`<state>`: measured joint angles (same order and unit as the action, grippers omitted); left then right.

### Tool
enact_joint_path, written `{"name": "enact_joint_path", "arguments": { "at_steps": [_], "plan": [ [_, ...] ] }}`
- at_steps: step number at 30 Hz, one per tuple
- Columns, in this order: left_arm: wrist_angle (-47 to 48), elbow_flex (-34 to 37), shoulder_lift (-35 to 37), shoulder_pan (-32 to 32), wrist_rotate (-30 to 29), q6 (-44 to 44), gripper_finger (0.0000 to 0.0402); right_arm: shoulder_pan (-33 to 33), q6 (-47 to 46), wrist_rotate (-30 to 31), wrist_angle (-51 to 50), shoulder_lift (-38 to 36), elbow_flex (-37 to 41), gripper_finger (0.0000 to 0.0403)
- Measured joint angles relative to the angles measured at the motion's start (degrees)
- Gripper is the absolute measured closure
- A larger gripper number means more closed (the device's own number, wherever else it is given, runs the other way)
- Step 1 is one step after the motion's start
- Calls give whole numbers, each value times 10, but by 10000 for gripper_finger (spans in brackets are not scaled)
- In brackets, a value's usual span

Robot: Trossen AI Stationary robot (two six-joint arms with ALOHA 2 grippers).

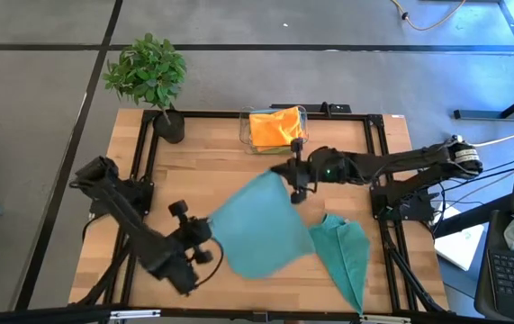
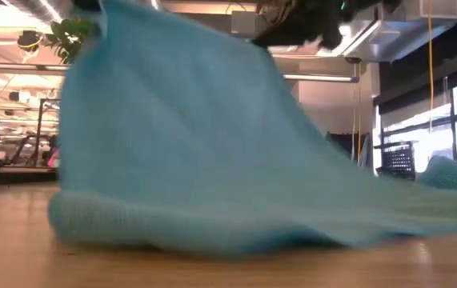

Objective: Fold microfiber towels
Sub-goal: Fold the top blue microfiber towel

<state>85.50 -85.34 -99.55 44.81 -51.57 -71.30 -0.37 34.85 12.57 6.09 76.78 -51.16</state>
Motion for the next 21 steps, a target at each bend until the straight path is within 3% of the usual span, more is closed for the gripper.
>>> {"name": "enact_joint_path", "arguments": {
  "at_steps": [4,7,15,21],
  "plan": [
    [46,1,-33,-37,5,-28,401,58,4,-14,132,3,56,393],
    [21,9,-44,-56,18,-5,401,86,-25,-72,135,3,74,393],
    [-31,22,-78,-68,28,-4,401,97,-82,-106,0,3,74,393],
    [-159,37,-105,-54,59,40,401,92,-157,-202,-137,3,74,393]
  ]
}}
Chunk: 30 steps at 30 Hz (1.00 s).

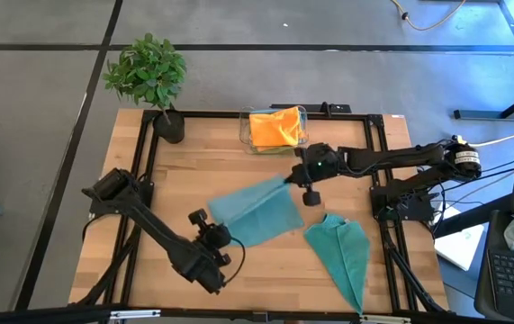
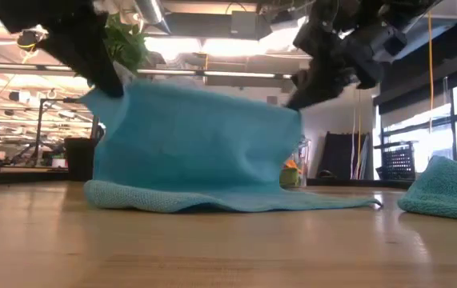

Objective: Fold microfiber towels
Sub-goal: Fold the top blue microfiber towel

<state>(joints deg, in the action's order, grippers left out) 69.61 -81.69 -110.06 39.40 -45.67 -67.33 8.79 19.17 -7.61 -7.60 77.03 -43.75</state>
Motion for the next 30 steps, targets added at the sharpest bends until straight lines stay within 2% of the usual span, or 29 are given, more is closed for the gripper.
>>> {"name": "enact_joint_path", "arguments": {
  "at_steps": [6,11,18,24,30],
  "plan": [
    [-62,0,-39,0,35,9,402,-14,-39,-70,-61,0,0,393],
    [-103,0,-70,-2,59,35,402,-29,-55,-90,-86,2,0,393],
    [-107,0,-79,-2,82,35,401,-53,-68,-146,-108,38,0,392],
    [-82,-33,-77,-1,108,85,401,-64,-67,-150,-128,74,0,385],
    [-45,-72,-76,-9,106,121,401,-64,-54,-150,-152,81,0,385]
  ]
}}
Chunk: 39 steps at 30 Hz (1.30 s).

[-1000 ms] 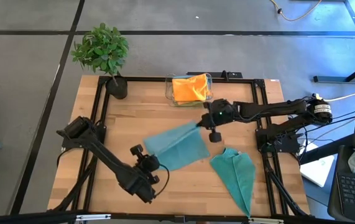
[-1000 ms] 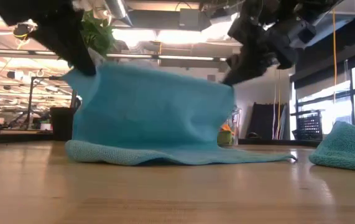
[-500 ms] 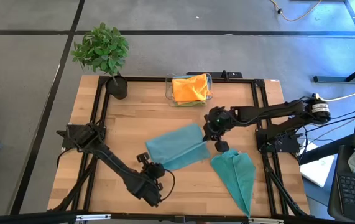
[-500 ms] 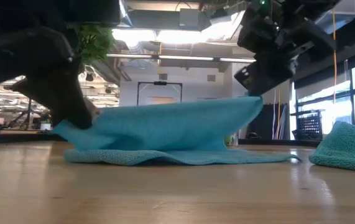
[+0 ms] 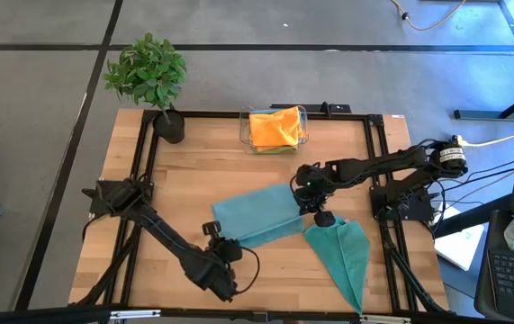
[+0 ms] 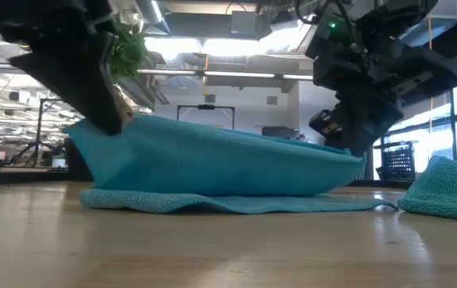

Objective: Fold microfiber towels
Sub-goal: Fold the top blue microfiber towel

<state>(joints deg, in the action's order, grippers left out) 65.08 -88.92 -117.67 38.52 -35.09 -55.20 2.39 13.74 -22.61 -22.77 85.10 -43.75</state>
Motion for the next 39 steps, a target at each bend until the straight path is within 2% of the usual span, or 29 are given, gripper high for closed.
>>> {"name": "enact_joint_path", "arguments": {
  "at_steps": [5,8,10,15,21,25,29,32,34,39],
  "plan": [
    [-53,10,0,-15,35,5,401,0,1,-3,-22,0,0,392],
    [-58,18,0,-22,73,5,401,0,-3,-38,-24,0,0,387],
    [-56,22,0,-23,97,5,401,-2,-16,-63,-31,0,0,374],
    [-55,22,0,-21,117,9,385,-15,-19,-67,-42,0,2,318],
    [-96,22,0,-21,126,18,347,-19,-14,-35,-40,0,2,270],
    [-131,22,0,-22,141,19,332,-19,-20,-5,-33,0,2,265],
    [-135,22,0,-22,162,18,330,-24,-61,-7,-19,0,1,264],
    [-133,22,0,-19,163,18,332,-51,-75,-10,-9,0,1,264],
    [-133,22,0,-19,157,18,333,-85,-67,19,1,0,1,264],
    [-133,22,0,-20,140,18,330,-203,-80,172,82,0,1,274]
  ]
}}
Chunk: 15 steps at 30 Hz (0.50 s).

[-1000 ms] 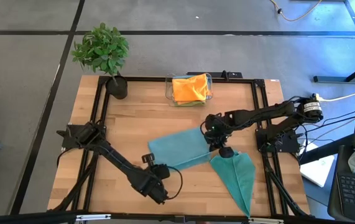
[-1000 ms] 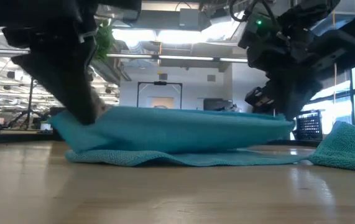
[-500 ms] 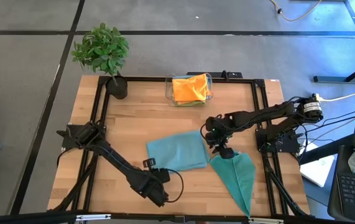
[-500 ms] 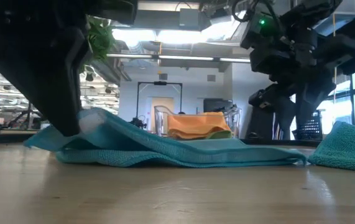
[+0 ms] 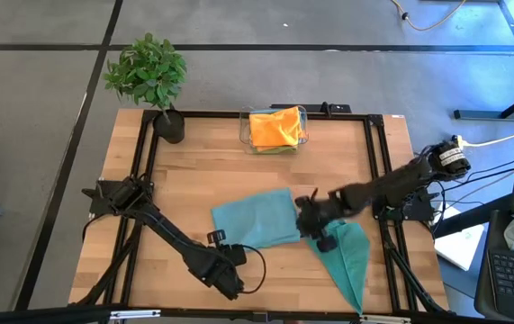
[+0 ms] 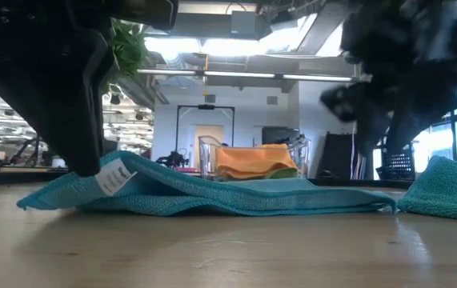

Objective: Fold microfiber towels
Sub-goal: Fold the top blue microfiber towel

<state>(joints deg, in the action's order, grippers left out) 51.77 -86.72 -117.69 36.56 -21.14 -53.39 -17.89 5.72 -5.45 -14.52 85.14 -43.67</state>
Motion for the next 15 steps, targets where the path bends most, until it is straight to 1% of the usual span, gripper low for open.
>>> {"name": "enact_joint_path", "arguments": {
  "at_steps": [4,6,7,9,13,15],
  "plan": [
    [0,0,0,-1,-1,0,333,-84,-21,138,38,7,0,278],
    [0,0,0,-1,-1,0,334,-108,-36,203,50,20,-1,273],
    [0,0,0,-1,-2,0,334,-116,-41,222,49,29,-1,269],
    [0,0,0,-1,-3,0,332,-122,-55,238,59,56,-1,255],
    [-2,0,0,-1,-4,-3,330,-119,-68,247,75,120,-1,217],
    [-2,0,0,0,-3,-5,332,-118,-71,258,79,134,-2,199]
  ]
}}
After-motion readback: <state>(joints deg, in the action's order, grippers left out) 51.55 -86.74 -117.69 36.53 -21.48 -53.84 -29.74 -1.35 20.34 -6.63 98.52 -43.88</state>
